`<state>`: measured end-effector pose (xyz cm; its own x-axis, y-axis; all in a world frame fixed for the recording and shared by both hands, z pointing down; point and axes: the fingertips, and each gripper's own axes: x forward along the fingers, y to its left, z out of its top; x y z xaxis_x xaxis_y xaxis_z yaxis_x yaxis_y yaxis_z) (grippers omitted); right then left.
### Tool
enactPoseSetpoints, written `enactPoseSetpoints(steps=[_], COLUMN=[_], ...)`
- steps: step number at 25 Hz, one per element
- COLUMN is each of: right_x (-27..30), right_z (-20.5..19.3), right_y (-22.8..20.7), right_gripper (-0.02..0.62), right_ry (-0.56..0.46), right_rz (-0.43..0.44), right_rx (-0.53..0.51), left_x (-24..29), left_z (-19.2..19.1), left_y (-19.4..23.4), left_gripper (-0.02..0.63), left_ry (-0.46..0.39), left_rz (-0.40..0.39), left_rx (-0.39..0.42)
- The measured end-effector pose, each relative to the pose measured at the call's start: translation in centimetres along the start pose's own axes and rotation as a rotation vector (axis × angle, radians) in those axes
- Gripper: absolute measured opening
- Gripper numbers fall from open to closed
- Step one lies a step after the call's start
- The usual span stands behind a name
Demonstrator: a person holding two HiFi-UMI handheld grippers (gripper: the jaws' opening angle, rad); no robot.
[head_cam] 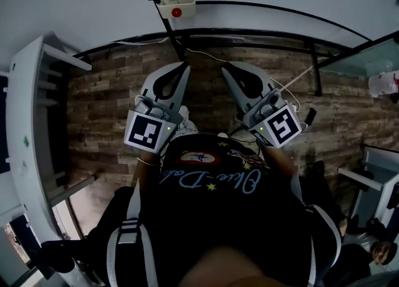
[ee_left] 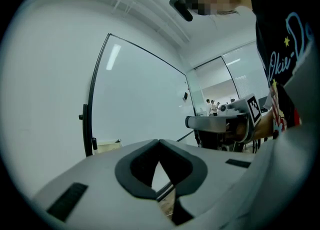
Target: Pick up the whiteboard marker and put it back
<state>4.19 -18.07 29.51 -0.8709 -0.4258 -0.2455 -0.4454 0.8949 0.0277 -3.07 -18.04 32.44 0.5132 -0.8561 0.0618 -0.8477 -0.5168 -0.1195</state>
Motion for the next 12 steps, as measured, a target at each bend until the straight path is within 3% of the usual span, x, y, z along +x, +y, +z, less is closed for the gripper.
enactPoseSetpoints(steps=[12], right_x=[5.5], right_z=[-1.8], right_y=[-1.3], right_gripper=[0.032], right_ry=[0.031], right_rz=[-0.027], right_rx=[-0.021], left_x=[1.6], left_z=[-1.0], left_y=[5.6], left_gripper=[-0.006], left_ry=[-0.003], left_rz=[-0.036], left_rx=[-0.013])
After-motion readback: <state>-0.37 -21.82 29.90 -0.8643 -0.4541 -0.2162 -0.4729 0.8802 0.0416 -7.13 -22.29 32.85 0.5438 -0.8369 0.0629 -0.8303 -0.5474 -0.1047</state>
